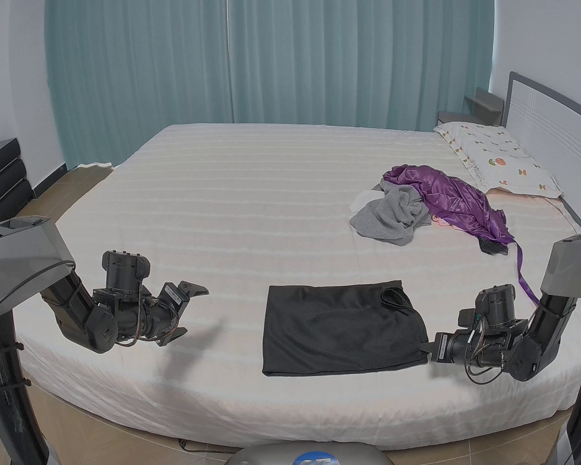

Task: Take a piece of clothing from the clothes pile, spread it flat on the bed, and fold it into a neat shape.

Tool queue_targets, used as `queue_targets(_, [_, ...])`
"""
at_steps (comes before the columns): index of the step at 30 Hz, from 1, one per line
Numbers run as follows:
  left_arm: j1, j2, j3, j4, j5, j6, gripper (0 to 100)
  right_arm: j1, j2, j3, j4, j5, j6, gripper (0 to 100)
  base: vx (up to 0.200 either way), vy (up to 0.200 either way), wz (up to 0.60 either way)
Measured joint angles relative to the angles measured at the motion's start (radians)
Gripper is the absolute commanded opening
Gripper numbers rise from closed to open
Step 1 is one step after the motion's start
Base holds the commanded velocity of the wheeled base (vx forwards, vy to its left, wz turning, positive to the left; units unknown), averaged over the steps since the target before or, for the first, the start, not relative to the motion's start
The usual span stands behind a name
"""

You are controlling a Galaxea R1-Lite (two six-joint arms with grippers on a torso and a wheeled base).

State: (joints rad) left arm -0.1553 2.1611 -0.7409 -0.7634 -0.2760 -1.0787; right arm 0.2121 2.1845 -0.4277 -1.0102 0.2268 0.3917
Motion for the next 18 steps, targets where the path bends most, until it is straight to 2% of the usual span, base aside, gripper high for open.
queue_targets(7, [-0.001,0.000,0.000,0.000,0.000,0.001,100,-0.011,-0.004,0.043,-0.038,0.001,0.003,0,0.000,0.000,0.00])
queue_targets(8, [-0.001,0.000,0.000,0.000,0.000,0.001,100,-0.013,-0.005,0.049,-0.039,0.001,0.003,100,0.000,0.000,0.00])
queue_targets(15, [-0.001,0.000,0.000,0.000,0.001,0.002,100,-0.031,-0.010,0.070,-0.044,0.019,0.010,100,0.000,0.000,0.00])
queue_targets(18, [-0.001,0.000,0.000,0.000,0.001,0.003,100,-0.033,-0.025,0.066,-0.044,0.024,0.046,100,0.000,0.000,0.00])
